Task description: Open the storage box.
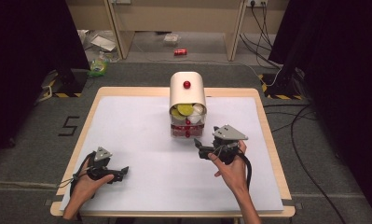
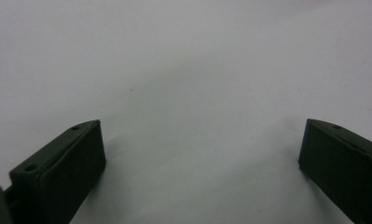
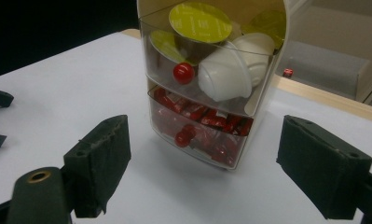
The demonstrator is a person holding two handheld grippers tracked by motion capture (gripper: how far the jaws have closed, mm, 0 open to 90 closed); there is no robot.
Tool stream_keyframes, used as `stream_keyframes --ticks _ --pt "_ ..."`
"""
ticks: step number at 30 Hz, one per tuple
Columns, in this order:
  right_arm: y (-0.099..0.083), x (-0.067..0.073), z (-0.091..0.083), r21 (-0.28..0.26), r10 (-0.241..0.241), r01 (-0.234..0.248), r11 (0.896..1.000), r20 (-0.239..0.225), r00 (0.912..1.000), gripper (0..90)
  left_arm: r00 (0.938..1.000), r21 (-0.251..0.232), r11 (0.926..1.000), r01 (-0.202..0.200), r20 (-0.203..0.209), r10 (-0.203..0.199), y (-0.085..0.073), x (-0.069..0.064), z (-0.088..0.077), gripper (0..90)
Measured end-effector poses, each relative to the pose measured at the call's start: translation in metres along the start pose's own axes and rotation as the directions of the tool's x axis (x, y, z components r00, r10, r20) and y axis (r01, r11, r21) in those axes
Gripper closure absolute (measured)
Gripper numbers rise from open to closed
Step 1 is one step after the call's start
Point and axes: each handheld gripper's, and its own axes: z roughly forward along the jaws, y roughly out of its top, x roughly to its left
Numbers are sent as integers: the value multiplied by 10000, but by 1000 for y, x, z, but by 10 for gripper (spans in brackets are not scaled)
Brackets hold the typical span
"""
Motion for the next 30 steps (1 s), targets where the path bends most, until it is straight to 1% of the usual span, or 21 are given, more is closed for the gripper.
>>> stream_keyframes --ticks 8,15,25,30 --pt "10 1 4 -59 -129 129 9999 28 9999 186 10000 -2 10000 2 -2 -2 0 0 0 0" --pt "16 0 7 -130 -45 45 9999 -34 10000 191 10000 0 10000 2 -2 -2 0 0 0 0" --pt "26 5 17 -210 -59 54 9998 -225 9997 201 10000 -2 10000 6 -2 -6 0 0 0 0" --pt "31 6 22 -363 -99 89 9993 -280 9996 205 10000 1 10000 2 -4 -2 0 0 0 0"
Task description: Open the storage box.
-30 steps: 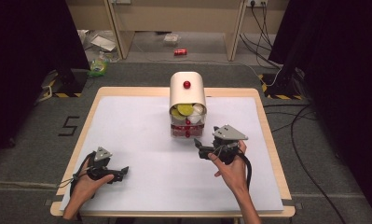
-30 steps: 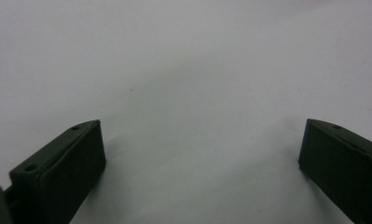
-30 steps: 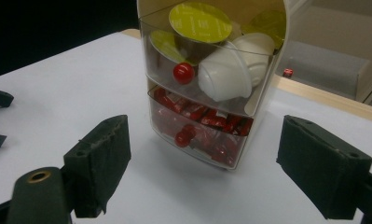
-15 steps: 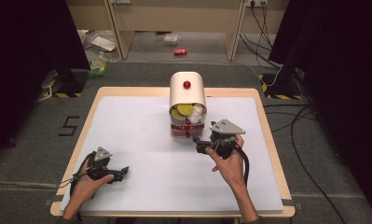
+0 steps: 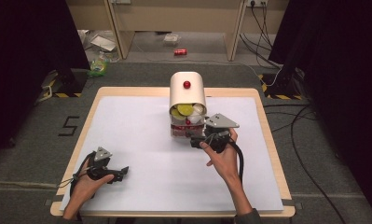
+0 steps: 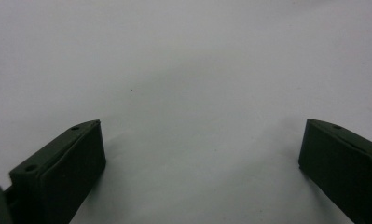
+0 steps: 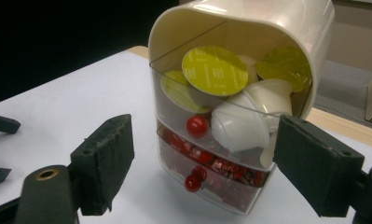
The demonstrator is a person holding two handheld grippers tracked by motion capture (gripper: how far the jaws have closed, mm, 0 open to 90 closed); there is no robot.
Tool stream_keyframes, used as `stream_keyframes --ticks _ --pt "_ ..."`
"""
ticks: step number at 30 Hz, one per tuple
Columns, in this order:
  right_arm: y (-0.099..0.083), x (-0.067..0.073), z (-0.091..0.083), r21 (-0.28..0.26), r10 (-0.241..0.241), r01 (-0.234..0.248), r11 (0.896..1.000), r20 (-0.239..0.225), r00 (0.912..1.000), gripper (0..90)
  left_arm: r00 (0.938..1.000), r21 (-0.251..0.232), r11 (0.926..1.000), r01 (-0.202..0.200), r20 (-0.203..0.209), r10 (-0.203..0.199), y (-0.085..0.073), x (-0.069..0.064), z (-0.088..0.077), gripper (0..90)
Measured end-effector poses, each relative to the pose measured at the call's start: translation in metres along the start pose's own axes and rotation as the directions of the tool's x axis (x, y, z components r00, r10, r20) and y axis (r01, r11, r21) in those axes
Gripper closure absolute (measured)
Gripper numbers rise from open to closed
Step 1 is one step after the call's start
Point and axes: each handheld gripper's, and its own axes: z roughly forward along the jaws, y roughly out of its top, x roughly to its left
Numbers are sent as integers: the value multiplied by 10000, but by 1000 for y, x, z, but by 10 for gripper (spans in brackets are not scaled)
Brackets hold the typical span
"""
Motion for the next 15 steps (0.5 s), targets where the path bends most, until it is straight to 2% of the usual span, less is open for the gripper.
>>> stream_keyframes --ticks 11,15 --pt "13 -1 17 -12 -3 3 10000 -59 10000 214 10000 2 10000 1 1 -1 0 0 0 0" --pt "13 -5 25 255 -40 41 9997 -34 10000 217 10000 3 10000 1 3 -1 0 0 0 0"
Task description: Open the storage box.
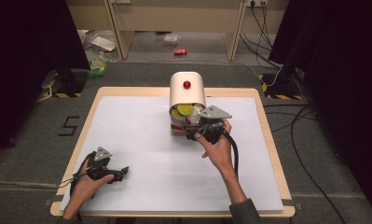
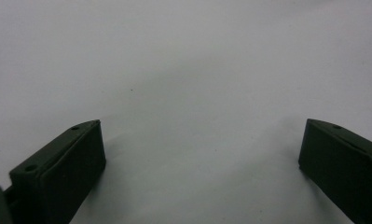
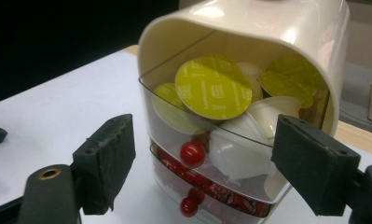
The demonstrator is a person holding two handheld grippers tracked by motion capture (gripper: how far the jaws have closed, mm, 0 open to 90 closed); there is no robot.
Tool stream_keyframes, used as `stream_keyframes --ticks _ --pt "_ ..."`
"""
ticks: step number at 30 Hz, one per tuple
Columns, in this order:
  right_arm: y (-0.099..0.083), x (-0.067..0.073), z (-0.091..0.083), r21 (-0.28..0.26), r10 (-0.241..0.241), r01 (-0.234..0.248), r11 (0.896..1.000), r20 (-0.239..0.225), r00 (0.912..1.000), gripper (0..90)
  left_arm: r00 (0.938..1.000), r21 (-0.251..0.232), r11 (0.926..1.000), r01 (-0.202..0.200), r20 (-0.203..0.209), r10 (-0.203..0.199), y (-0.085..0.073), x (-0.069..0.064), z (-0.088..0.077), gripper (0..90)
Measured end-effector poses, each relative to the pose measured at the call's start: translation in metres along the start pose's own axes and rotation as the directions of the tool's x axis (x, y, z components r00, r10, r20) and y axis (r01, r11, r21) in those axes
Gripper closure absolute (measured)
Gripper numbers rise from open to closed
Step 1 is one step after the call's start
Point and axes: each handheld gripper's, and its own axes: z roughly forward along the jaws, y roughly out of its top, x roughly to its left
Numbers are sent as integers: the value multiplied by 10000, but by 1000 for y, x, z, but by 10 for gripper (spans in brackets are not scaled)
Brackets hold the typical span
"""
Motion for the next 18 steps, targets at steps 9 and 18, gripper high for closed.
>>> stream_keyframes --ticks 9,18 --pt "8 -2 4 -237 -71 73 9997 80 9999 222 10000 -1 10000 -1 -2 1 0 0 0 0" --pt "5 -3 16 109 25 -26 9999 111 9999 224 10000 -1 10000 3 0 -3 0 0 0 0"
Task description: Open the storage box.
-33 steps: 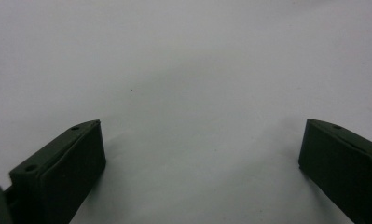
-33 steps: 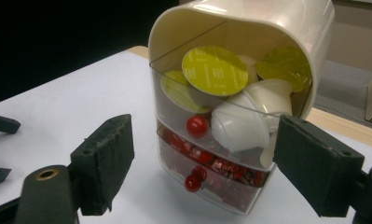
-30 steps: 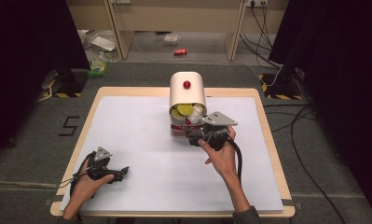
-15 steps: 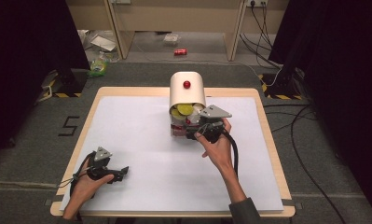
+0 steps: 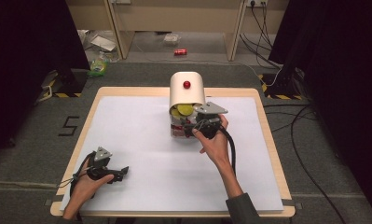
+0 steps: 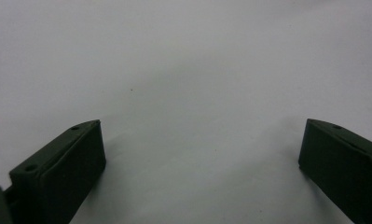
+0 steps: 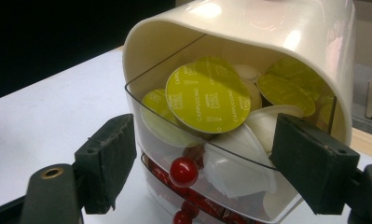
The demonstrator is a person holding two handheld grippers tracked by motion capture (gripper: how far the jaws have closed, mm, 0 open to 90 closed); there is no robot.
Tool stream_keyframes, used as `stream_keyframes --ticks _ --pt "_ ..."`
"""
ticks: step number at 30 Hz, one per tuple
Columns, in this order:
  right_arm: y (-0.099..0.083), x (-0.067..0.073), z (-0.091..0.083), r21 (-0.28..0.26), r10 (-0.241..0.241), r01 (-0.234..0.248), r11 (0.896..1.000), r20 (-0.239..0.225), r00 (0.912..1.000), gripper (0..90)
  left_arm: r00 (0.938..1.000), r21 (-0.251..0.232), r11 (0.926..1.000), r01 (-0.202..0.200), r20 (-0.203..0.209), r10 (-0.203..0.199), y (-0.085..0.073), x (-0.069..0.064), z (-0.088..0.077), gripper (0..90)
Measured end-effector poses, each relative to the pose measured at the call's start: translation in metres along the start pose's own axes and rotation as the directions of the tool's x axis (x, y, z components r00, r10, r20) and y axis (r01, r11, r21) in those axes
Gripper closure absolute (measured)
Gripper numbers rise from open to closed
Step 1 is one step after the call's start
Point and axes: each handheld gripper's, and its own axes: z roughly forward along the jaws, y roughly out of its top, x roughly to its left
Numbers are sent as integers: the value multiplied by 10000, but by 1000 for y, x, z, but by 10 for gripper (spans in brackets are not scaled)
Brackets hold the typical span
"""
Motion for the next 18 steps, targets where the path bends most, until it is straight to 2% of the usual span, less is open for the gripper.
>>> stream_keyframes --ticks 11,18 --pt "0 0 -9 321 -334 338 9989 -107 9994 224 10000 3 10000 -6 -1 6 0 0 0 0" --pt "0 2 -12 505 -356 365 9981 -188 9992 225 10000 -2 10000 -1 0 1 0 0 0 0"
